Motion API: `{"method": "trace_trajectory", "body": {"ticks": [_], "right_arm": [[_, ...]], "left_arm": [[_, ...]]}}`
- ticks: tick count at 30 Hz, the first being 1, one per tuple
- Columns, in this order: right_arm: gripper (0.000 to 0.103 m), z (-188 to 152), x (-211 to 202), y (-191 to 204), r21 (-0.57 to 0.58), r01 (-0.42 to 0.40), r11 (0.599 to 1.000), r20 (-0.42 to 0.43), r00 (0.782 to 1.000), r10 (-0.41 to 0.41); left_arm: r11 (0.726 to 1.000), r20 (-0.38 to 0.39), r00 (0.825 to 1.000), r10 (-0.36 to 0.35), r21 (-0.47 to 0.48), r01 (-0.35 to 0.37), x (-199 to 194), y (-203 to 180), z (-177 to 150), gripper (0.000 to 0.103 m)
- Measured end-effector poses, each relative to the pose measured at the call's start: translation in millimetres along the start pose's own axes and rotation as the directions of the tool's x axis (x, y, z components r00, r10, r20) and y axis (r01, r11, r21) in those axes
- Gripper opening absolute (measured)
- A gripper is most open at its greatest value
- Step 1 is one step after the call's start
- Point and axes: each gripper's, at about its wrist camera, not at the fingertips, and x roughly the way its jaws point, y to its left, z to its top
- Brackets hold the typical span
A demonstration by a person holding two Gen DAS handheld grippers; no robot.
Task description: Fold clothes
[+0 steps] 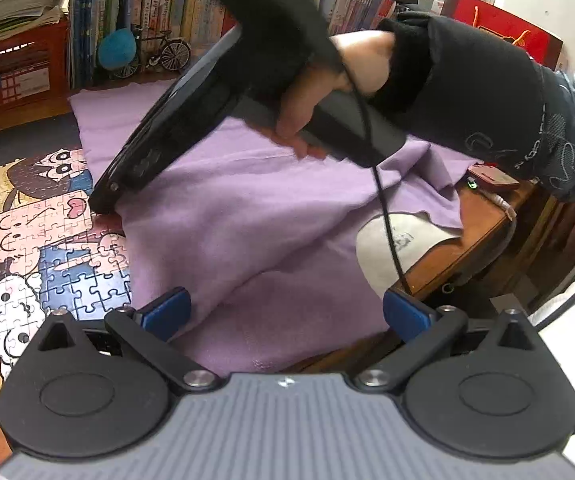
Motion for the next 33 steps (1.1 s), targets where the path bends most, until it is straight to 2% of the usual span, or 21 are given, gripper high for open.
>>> {"method": "trace_trajectory", "body": {"ticks": [2,3,4,5,7,9,10,13,17,18,20,23,29,33], "right_arm": [[0.014,-3,-11,-7,0.008,-0.026,1.0,0.024,0.999,0.026],[0.033,-4,-16,-9,0.004,-0.033,0.999,0.03,0.999,0.033],[0.059,-6,-20,-8,-0.013,-0.028,1.0,0.027,0.999,0.028],[0.065,-8,-23,-6,-0.039,-0.014,0.999,0.025,1.0,0.015],[0.065,-15,-24,3,-0.099,0.02,0.995,0.01,1.0,-0.019],[0.062,-23,-18,10,-0.113,0.011,0.994,-0.014,1.0,-0.013],[0.06,-26,-16,11,-0.098,0.001,0.995,-0.014,1.0,-0.002],[0.059,-34,-14,6,0.014,-0.027,1.0,0.057,0.998,0.026],[0.037,-42,-16,7,0.042,-0.043,0.998,0.116,0.993,0.037],[0.028,-43,-16,8,0.042,-0.038,0.998,0.122,0.992,0.032],[0.018,-40,-17,7,0.076,-0.015,0.997,0.114,0.993,0.006],[0.009,-34,-17,6,0.129,-0.008,0.992,0.098,0.995,-0.005],[0.008,-20,-3,13,0.122,0.021,0.992,0.121,0.992,-0.036],[0.008,-3,16,-2,0.13,0.019,0.991,0.159,0.986,-0.04]], "left_arm": [[1.0,0.0,1.0,0.005,0.002,-0.005,1,-2,0,0.103],[1.0,0.0,1.0,0.005,0.001,-0.005,1,-2,0,0.103],[1.0,0.001,1.0,0.004,0.0,-0.004,1,-2,-1,0.103],[1.0,0.002,1.0,0.003,-0.002,-0.003,0,-2,-1,0.103],[1.0,0.004,1.0,0.0,-0.004,0.0,0,-1,-1,0.103],[1.0,0.008,1.0,-0.003,-0.006,0.003,0,-1,-2,0.103],[1.0,0.009,1.0,-0.004,-0.007,0.004,0,0,-2,0.103],[1.0,0.013,1.0,-0.011,-0.011,0.011,0,0,-3,0.103],[1.0,0.018,1.0,-0.019,-0.01,0.019,-1,1,-3,0.103],[1.0,0.02,1.0,-0.021,-0.011,0.021,-1,2,-4,0.103],[1.0,0.023,0.999,-0.023,-0.013,0.023,-1,2,-4,0.103],[1.0,0.027,0.999,-0.018,-0.017,0.018,0,2,-4,0.103],[1.0,0.027,0.999,0.02,-0.025,-0.019,-3,4,-5,0.103],[0.997,0.021,0.998,0.065,-0.041,-0.064,-4,12,-7,0.103]]}}
